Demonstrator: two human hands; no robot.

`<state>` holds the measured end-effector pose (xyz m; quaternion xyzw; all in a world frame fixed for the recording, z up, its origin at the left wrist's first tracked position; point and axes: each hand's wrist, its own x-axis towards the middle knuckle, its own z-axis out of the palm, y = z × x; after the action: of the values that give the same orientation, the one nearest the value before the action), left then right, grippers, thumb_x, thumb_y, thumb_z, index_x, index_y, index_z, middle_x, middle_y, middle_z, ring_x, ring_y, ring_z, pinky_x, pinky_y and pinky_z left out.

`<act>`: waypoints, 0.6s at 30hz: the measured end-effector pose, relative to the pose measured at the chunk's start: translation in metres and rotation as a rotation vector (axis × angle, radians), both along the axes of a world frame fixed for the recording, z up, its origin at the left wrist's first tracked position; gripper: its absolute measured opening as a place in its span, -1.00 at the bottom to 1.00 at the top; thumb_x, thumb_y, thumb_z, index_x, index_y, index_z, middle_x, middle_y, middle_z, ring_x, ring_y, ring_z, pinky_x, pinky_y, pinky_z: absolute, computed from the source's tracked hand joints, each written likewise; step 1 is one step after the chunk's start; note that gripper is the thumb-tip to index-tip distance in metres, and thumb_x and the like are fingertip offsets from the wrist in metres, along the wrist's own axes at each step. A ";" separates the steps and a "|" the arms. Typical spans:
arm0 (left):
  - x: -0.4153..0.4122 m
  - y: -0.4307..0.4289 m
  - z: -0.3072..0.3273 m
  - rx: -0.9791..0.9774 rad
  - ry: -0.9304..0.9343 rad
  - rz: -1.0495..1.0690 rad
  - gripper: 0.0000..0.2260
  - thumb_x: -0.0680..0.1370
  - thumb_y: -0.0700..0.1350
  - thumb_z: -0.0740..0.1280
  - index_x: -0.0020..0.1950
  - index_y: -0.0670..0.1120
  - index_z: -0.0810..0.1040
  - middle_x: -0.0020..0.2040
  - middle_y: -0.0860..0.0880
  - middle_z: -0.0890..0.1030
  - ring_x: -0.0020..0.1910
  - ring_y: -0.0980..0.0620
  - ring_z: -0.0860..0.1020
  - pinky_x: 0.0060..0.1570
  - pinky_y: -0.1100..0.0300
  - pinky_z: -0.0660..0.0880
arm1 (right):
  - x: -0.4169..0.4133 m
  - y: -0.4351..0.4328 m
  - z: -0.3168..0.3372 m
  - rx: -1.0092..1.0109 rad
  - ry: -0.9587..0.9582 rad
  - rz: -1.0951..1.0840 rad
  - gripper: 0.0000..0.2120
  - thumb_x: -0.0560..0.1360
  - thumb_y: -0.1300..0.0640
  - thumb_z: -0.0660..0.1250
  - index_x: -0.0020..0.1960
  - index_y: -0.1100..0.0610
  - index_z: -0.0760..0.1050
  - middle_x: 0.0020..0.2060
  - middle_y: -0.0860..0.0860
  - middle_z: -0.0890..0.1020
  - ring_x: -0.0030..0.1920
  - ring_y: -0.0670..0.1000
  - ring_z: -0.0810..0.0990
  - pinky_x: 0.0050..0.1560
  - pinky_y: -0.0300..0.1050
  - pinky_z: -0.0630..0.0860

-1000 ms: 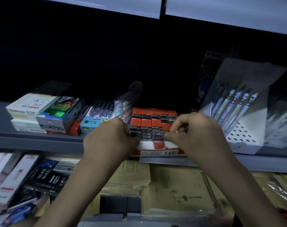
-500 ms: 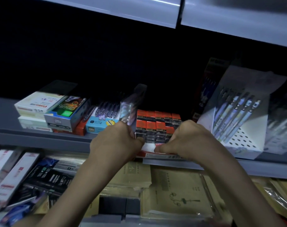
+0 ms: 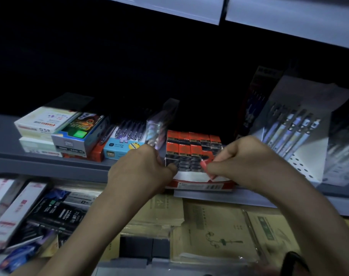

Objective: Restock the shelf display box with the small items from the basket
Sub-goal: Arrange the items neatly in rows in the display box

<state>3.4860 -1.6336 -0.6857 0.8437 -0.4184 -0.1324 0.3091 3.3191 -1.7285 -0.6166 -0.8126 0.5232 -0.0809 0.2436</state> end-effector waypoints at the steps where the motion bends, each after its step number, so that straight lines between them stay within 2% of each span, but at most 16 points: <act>1: 0.000 0.000 0.000 -0.008 -0.006 0.008 -0.60 0.49 0.18 0.44 -0.36 -0.11 0.58 -0.42 -0.03 0.62 -0.31 -0.07 0.62 -0.16 0.02 0.62 | -0.003 -0.002 0.004 -0.014 -0.027 -0.018 -0.75 0.35 -0.12 0.53 -0.28 0.08 0.71 -0.49 -0.06 0.62 -0.38 -0.06 0.58 -0.34 -0.11 0.53; 3: -0.002 0.001 -0.001 -0.036 -0.020 0.024 -0.58 0.48 0.22 0.46 -0.35 -0.09 0.56 -0.39 -0.03 0.61 -0.26 -0.06 0.62 -0.14 0.03 0.61 | -0.006 -0.008 0.005 -0.090 -0.065 -0.080 -0.79 0.34 -0.08 0.52 -0.27 0.07 0.70 -0.48 -0.07 0.62 -0.39 -0.07 0.55 -0.34 -0.15 0.47; 5: -0.003 0.001 -0.002 -0.063 -0.057 0.037 -0.60 0.46 0.27 0.46 -0.32 -0.03 0.54 -0.37 0.01 0.60 -0.26 -0.04 0.62 -0.17 0.05 0.60 | -0.004 -0.011 -0.001 -0.184 -0.044 -0.146 -0.78 0.33 -0.06 0.50 -0.24 0.11 0.67 -0.39 0.02 0.67 -0.29 -0.01 0.61 -0.25 -0.07 0.58; 8: -0.004 0.001 -0.004 -0.074 -0.143 0.071 -0.60 0.44 0.33 0.44 -0.29 0.02 0.52 -0.32 0.05 0.58 -0.24 -0.01 0.61 -0.22 0.11 0.56 | 0.003 -0.013 -0.017 -0.277 -0.058 -0.142 -0.73 0.36 -0.08 0.51 -0.20 0.14 0.65 -0.30 0.11 0.69 -0.21 0.04 0.64 -0.14 0.00 0.62; 11: -0.006 0.002 -0.004 -0.087 -0.194 0.089 -0.60 0.44 0.33 0.45 -0.29 0.02 0.52 -0.33 0.07 0.58 -0.25 0.02 0.60 -0.24 0.13 0.54 | 0.005 -0.015 -0.025 -0.303 -0.124 -0.084 -0.72 0.39 -0.18 0.53 -0.15 0.00 0.58 -0.34 -0.05 0.65 -0.19 -0.01 0.63 -0.11 0.01 0.62; 15: -0.008 0.002 -0.005 -0.106 -0.228 0.094 -0.60 0.44 0.32 0.44 -0.31 0.02 0.51 -0.32 0.07 0.58 -0.24 0.00 0.60 -0.21 0.08 0.58 | 0.003 -0.014 -0.033 -0.344 -0.233 -0.032 -0.72 0.47 -0.14 0.51 -0.30 0.00 0.60 -0.47 -0.08 0.62 -0.31 -0.09 0.62 -0.20 -0.07 0.60; 18: -0.009 0.002 -0.004 -0.104 -0.232 0.099 -0.60 0.45 0.32 0.43 -0.30 0.02 0.50 -0.32 0.06 0.58 -0.24 -0.01 0.60 -0.22 0.09 0.57 | 0.001 -0.014 -0.034 -0.352 -0.281 0.019 -0.71 0.54 -0.10 0.44 -0.31 -0.01 0.63 -0.47 -0.08 0.60 -0.40 -0.10 0.55 -0.34 -0.14 0.44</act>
<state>3.4765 -1.6312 -0.6895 0.8559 -0.4155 0.0032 0.3079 3.3199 -1.7420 -0.6504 -0.8283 0.4542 -0.2809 0.1692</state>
